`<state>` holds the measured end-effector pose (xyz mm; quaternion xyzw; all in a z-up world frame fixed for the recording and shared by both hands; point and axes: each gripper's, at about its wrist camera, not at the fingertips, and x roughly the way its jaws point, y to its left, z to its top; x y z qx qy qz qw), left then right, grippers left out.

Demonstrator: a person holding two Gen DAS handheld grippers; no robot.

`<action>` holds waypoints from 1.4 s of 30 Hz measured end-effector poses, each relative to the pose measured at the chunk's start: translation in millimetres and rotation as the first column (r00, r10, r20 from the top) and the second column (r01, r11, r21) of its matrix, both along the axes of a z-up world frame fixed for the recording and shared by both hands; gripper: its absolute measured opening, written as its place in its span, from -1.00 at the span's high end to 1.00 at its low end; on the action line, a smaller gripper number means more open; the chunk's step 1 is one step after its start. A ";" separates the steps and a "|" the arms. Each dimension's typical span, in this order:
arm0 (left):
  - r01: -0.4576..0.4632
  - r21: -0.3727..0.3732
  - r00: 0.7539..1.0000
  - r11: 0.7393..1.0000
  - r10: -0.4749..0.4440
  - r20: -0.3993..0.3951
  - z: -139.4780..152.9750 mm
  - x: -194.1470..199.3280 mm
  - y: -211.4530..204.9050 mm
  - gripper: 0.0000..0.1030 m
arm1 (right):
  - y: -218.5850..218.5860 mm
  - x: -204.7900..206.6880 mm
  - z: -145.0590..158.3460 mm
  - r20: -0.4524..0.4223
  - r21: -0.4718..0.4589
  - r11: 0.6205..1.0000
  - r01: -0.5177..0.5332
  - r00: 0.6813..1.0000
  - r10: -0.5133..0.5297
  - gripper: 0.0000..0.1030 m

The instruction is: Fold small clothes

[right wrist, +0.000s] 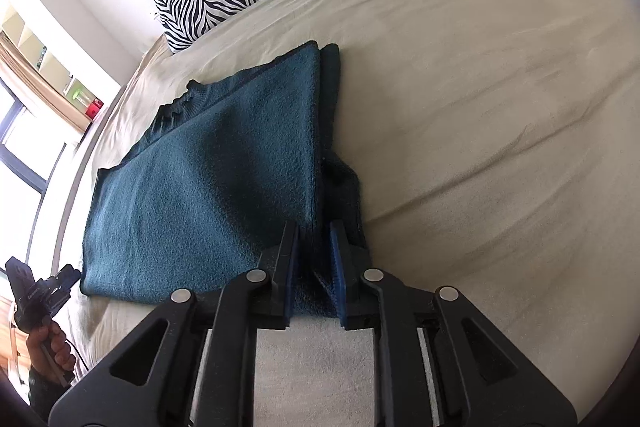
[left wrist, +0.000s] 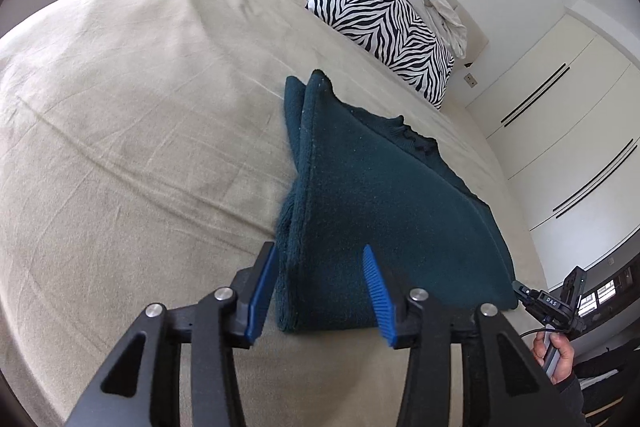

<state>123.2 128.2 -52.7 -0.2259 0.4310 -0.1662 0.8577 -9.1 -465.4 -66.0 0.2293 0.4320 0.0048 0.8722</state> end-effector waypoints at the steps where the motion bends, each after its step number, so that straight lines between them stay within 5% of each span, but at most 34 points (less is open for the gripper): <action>1: 0.006 0.021 1.000 1.000 -0.006 -0.003 0.6 3.2 -3.3 0.10 | -0.1 -0.5 1.6 0.005 0.002 1.000 0.000 1.000 0.000 0.60; 5: 0.044 0.104 0.999 0.994 -0.041 -0.030 -6.9 16.2 -18.9 0.20 | 4.3 3.1 3.3 -0.007 -0.034 0.999 -0.013 1.000 0.013 0.59; 12: 0.033 0.148 0.997 0.988 -0.023 -0.068 -19.5 20.0 -19.2 0.85 | 9.6 3.7 1.2 -0.021 -0.075 0.997 -0.012 1.000 0.011 0.59; 18: 0.034 0.169 0.998 0.985 -0.026 -0.048 -14.2 10.1 -18.4 0.87 | 13.4 5.0 -3.5 -0.038 -0.108 0.993 -0.036 0.999 0.032 0.63; 22: 0.030 0.147 0.998 0.989 -0.022 -0.057 -11.7 5.1 -12.8 0.87 | 14.1 1.9 -2.5 -0.042 -0.127 0.991 -0.039 0.999 0.034 0.86; 33: 0.011 0.095 0.996 0.995 -0.002 -0.093 -28.2 1.5 -3.5 0.85 | 6.9 -1.9 -13.1 -0.069 -0.099 0.995 -0.032 0.997 0.025 0.88; 35: 0.019 0.099 0.996 0.995 -0.010 -0.091 -25.8 1.0 -4.2 0.80 | 2.1 -1.4 -14.7 -0.059 -0.066 0.998 -0.014 0.998 0.010 0.86; 37: 0.015 0.117 0.996 0.993 -0.005 -0.091 -21.4 -0.9 -3.7 0.51 | -4.2 -2.5 -14.5 -0.052 -0.012 1.000 0.009 0.999 -0.010 0.84; 41: -0.017 0.186 0.999 0.982 0.024 -0.037 2.3 -6.6 -8.3 0.33 | -20.0 -13.3 -0.3 0.011 0.058 0.995 0.081 0.997 -0.082 0.36; 42: -0.016 0.201 1.000 0.979 0.019 -0.013 10.2 -6.1 -12.8 0.31 | -24.8 -16.3 5.9 0.037 0.065 0.992 0.106 0.993 -0.109 0.01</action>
